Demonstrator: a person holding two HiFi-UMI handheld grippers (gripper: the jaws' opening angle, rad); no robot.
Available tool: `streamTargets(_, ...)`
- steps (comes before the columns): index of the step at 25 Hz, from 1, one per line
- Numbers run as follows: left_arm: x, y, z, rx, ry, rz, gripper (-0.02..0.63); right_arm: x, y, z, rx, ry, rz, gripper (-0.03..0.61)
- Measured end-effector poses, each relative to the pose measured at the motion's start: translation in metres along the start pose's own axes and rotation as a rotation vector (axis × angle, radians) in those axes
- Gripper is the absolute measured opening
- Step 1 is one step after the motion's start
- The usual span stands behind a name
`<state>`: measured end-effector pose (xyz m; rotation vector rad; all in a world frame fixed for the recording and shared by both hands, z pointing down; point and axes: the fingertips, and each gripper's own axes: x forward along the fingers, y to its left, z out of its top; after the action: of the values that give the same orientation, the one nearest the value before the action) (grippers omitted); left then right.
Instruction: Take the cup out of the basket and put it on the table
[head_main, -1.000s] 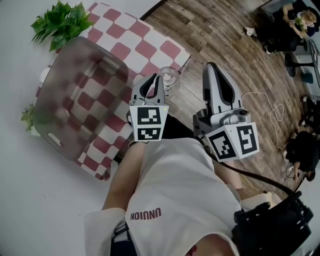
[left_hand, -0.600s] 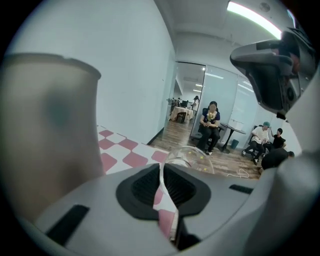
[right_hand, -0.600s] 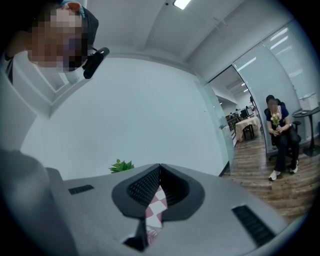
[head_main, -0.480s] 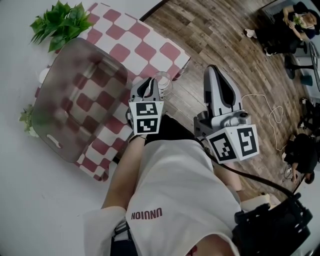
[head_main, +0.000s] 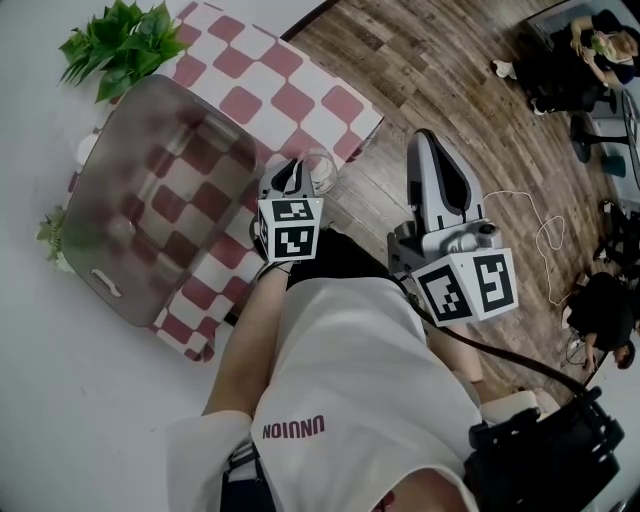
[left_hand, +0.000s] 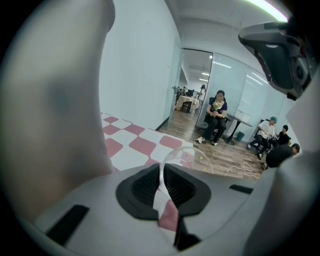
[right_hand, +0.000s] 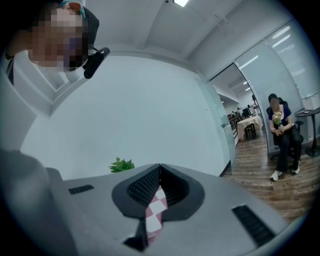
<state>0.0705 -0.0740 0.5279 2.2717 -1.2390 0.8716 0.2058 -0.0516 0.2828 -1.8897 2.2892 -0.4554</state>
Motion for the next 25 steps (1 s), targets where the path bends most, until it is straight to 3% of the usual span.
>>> streamTargets(9, 0.007, 0.002, -0.013, 0.011, 0.069, -0.014, 0.035, 0.005, 0.002, 0.0, 0.007, 0.004, 0.001, 0.017)
streamTargets(25, 0.022, 0.003, -0.026, -0.042, 0.142, -0.029, 0.037, 0.007, -0.002, -0.002, 0.006, 0.013, -0.014, 0.017)
